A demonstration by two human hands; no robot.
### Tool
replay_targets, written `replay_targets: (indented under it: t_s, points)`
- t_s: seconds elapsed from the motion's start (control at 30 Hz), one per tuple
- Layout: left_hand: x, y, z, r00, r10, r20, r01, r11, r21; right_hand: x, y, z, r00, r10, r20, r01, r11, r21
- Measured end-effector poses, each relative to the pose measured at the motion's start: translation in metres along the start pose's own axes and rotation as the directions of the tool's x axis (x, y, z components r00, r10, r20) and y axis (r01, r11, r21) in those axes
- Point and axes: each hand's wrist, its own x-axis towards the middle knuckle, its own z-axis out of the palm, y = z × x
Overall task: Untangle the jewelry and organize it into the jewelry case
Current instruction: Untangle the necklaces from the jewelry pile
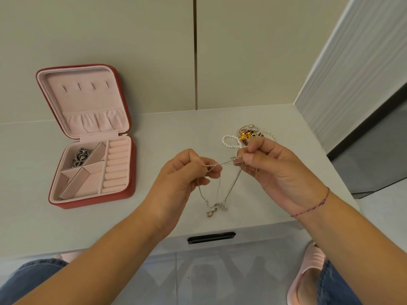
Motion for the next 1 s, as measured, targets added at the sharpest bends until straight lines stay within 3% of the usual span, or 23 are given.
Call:
replay_targets:
  t_s: [0.13, 0.37, 0.47, 0.63, 0.8, 1.0]
  points:
    - [0.001, 0.002, 0.002, 0.995, 0.037, -0.094, -0.039, 0.999, -0.021, -0.001, 0.000, 0.001, 1.000, 0.017, 0.021, -0.018, 0.999, 0.045]
    - [0.001, 0.005, 0.003, 0.995, 0.014, -0.103, -0.024, 0.995, -0.093, -0.003, -0.001, 0.005, 0.985, 0.132, 0.111, -0.146, 0.980, 0.135]
    - [0.001, 0.003, 0.003, 0.997, 0.015, -0.079, -0.020, 0.998, -0.065, -0.004, -0.001, 0.007, 0.974, 0.164, 0.155, -0.170, 0.985, 0.025]
    - [0.000, -0.001, 0.002, 0.993, 0.110, -0.049, -0.103, 0.986, 0.128, -0.005, 0.001, 0.008, 0.977, 0.144, 0.159, -0.122, 0.982, -0.141]
    - [-0.001, -0.002, 0.004, 0.991, 0.134, -0.015, -0.131, 0.981, 0.146, -0.008, 0.002, 0.009, 0.990, 0.029, 0.136, 0.024, 0.927, -0.374]
    - [-0.002, 0.002, 0.004, 0.990, 0.141, -0.021, -0.138, 0.983, 0.121, -0.008, 0.005, 0.009, 0.981, -0.025, 0.193, 0.106, 0.900, -0.422]
